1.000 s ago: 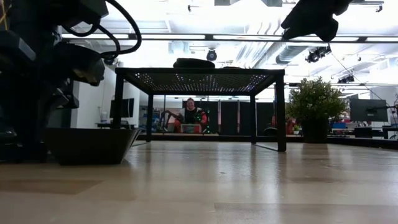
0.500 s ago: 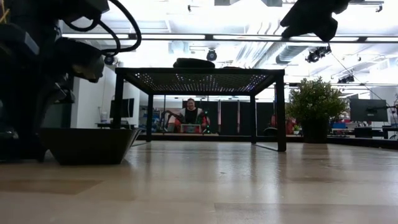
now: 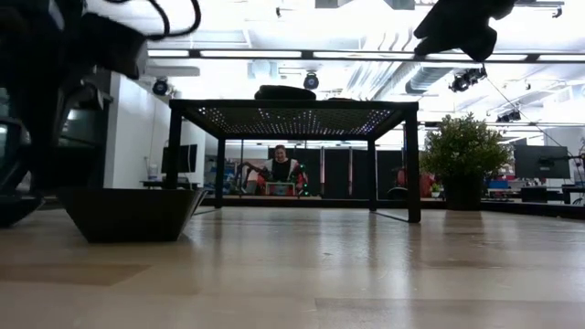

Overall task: Pick & Place Mini shaped plates
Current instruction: Stack the black square plate on top of the black square plates on the shelf

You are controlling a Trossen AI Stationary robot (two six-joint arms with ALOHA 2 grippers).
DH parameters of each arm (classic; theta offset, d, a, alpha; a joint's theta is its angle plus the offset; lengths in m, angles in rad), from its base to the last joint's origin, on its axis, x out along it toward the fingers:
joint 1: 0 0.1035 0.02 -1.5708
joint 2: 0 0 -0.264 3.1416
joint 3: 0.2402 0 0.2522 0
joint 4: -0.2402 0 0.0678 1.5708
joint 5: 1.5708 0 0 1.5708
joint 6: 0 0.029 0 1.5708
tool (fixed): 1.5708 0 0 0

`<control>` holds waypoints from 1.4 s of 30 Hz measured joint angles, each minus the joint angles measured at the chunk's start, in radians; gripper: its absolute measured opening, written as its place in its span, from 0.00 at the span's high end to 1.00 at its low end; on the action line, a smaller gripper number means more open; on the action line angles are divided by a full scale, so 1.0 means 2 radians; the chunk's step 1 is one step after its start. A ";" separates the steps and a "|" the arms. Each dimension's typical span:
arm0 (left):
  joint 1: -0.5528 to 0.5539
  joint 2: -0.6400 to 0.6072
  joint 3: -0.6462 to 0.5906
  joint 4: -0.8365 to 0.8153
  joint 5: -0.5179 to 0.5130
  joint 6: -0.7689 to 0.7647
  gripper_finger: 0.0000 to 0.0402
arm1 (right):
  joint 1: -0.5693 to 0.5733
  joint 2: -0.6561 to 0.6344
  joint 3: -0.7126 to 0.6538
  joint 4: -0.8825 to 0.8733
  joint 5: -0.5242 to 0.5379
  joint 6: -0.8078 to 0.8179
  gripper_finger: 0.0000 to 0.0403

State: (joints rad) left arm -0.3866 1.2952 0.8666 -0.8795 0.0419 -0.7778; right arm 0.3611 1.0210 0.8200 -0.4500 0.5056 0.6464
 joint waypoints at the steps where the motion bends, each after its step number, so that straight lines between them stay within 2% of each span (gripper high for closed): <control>1: 0.000 -0.006 0.004 -0.003 -0.002 -0.006 1.00 | 0.000 0.000 0.000 0.000 0.000 0.000 0.65; 13: 0.000 -0.073 0.055 -0.021 -0.017 -0.062 1.00 | 0.000 0.000 0.000 0.000 0.003 -0.009 0.65; 17: 0.000 -0.088 0.088 -0.021 -0.061 -0.074 1.00 | 0.000 0.000 0.000 0.000 0.004 -0.009 0.65; 23: 0.003 -0.097 0.140 -0.021 -0.160 -0.098 1.00 | 0.000 0.000 0.000 0.000 0.006 -0.009 0.65; 28: 0.050 -0.097 0.163 -0.018 -0.193 -0.119 1.00 | -0.001 0.000 0.000 0.000 0.007 -0.009 0.65; 31: 0.093 -0.097 0.166 -0.011 -0.191 -0.102 1.00 | -0.001 0.000 0.000 0.000 0.013 -0.009 0.65; 42: 0.244 -0.097 0.166 0.039 -0.093 -0.040 1.00 | -0.001 0.000 0.000 0.003 0.019 -0.008 0.65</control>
State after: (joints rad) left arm 0.1022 1.1011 1.1976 -0.8011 -0.1444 -0.8585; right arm 0.3599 1.0210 0.8200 -0.4431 0.5438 0.6314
